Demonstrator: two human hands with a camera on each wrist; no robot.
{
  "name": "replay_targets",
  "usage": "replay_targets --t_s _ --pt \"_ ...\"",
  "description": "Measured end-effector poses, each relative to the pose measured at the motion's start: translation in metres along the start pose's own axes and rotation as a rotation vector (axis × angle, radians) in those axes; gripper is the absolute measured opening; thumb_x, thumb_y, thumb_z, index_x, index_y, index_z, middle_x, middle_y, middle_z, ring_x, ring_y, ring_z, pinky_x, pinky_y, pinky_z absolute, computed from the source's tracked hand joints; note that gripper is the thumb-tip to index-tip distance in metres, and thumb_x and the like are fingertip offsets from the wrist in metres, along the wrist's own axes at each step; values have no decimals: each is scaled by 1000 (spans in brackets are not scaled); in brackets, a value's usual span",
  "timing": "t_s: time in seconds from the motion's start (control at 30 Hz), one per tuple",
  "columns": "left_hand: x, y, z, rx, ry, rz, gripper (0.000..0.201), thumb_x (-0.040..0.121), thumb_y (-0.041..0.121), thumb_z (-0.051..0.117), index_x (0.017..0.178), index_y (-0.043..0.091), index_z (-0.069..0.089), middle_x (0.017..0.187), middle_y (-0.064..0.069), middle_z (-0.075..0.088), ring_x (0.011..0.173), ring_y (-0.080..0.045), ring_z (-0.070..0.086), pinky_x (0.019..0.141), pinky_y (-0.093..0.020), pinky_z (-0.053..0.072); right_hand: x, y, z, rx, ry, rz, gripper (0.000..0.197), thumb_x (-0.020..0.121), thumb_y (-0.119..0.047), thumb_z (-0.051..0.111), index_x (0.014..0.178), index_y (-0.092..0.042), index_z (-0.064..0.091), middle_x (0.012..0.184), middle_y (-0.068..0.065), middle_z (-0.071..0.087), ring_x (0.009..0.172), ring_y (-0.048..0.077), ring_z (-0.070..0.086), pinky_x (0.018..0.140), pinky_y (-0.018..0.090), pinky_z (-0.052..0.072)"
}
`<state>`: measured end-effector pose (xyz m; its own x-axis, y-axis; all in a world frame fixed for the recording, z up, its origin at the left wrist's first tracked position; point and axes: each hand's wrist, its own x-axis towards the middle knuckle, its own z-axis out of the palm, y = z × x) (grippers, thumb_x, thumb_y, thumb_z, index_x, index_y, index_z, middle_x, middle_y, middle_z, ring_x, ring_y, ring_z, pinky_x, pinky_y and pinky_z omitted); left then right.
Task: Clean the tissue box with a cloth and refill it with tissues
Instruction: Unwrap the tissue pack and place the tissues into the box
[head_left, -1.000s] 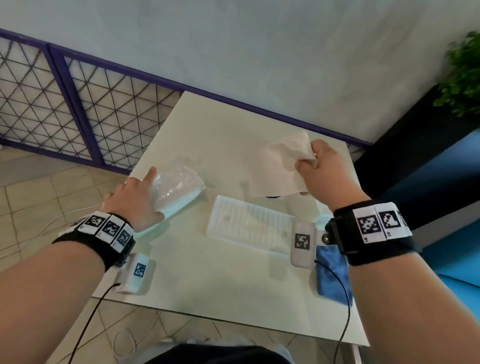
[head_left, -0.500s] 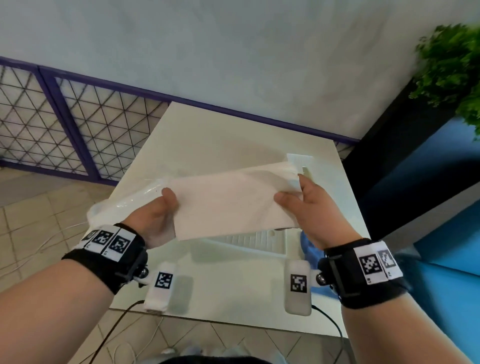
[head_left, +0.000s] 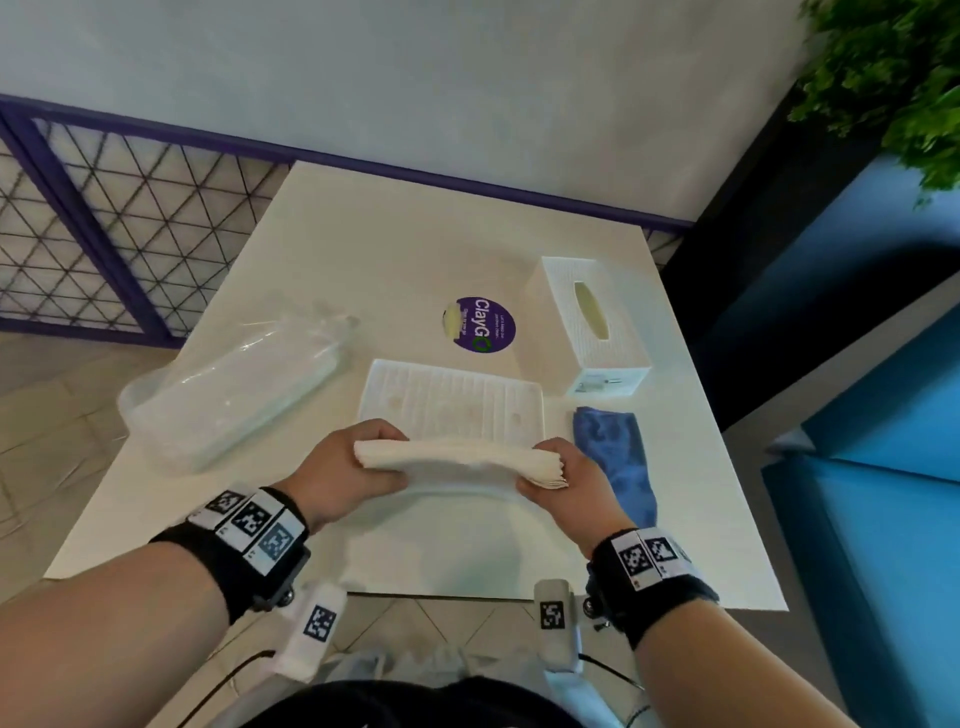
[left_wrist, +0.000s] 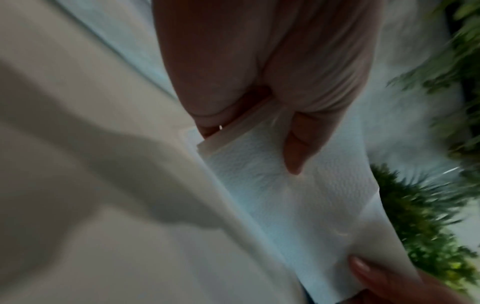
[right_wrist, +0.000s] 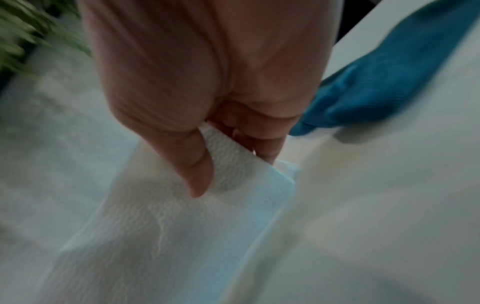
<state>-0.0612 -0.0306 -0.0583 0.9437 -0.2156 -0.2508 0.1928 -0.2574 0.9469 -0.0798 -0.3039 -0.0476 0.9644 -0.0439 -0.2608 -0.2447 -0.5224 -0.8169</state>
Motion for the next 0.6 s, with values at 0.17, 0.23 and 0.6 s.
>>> replay_targets --t_s 0.17,0.23,0.6 --pt "3 -19 9 -22 13 -56 42 52 7 65 85 34 65 94 1 68 82 -15 60 72 -30 49 5 21 13 12 -25 55 49 66 0 76 100 -28 53 98 -2 59 81 11 58 64 14 46" --pt "4 -20 13 19 36 -50 34 56 8 65 83 30 63 86 2 66 78 -16 58 68 -28 46 8 24 15 11 -13 63 46 70 -1 73 101 -28 53 95 -2 59 78 12 58 58 11 45" --pt "76 19 -16 133 348 -78 56 79 23 74 128 18 48 106 -5 66 90 -22 64 76 -34 52 86 -23 4 86 154 178 74 76 -22 76 138 -23 36 112 9 65 102 27 64 94 43 52"
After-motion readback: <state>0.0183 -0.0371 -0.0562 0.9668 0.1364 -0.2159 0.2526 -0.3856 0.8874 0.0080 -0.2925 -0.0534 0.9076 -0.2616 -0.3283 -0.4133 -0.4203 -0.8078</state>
